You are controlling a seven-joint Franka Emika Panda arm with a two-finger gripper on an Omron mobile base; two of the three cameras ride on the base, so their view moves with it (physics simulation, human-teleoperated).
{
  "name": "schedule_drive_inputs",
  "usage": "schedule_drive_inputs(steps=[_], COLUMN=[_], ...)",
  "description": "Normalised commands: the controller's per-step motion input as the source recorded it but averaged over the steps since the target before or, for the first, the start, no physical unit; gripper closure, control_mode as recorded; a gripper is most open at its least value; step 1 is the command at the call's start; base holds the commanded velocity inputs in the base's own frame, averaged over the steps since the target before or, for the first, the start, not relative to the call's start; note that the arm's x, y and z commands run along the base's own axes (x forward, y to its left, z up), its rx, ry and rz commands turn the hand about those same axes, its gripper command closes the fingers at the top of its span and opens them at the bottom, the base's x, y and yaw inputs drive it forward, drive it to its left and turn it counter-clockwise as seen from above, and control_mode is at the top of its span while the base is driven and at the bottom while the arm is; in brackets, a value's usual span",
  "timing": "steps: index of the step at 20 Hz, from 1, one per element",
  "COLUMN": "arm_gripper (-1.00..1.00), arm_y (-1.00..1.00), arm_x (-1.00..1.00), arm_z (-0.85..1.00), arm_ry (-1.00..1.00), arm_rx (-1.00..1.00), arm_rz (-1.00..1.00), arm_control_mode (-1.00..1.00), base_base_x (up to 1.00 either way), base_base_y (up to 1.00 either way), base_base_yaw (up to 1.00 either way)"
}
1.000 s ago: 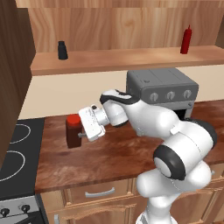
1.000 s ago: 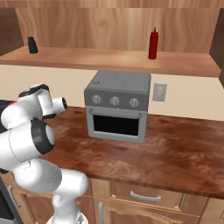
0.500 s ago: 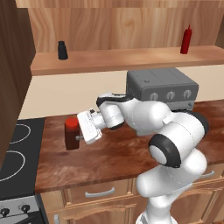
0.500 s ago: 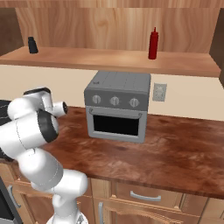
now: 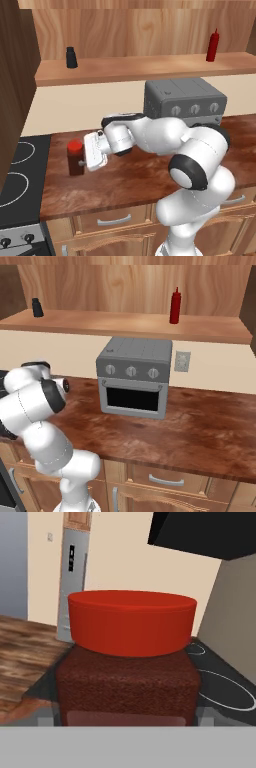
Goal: Collect the paprika, ketchup, and shaker from the cabinet and place them next to the stove.
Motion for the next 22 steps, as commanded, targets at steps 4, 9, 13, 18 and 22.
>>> schedule_drive_inputs(steps=[4, 9, 13, 18, 22], arm_gripper=[1.0, 1.0, 1.0, 1.0, 1.0], arm_y=[0.34, 0.27, 0.04, 0.0, 0.01], arm_x=[0.06, 0.12, 0.2, 0.19, 0.08], arm_z=[-0.32, -0.26, -0.34, -0.31, -0.18], arm_ry=[0.0, 0.0, 0.0, 0.0, 0.06], arm_rx=[-0.04, 0.0, 0.0, 0.0, 0.0], arm_rz=[-0.05, 0.0, 0.0, 0.0, 0.0], arm_control_mode=[-1.0, -1.0, -1.0, -1.0, -1.0], base_base_x=[0.0, 0.0, 0.0, 0.0, 0.0], base_base_y=[0.0, 0.0, 0.0, 0.0, 0.0], base_base_yaw=[0.0, 0.0, 0.0, 0.0, 0.0])
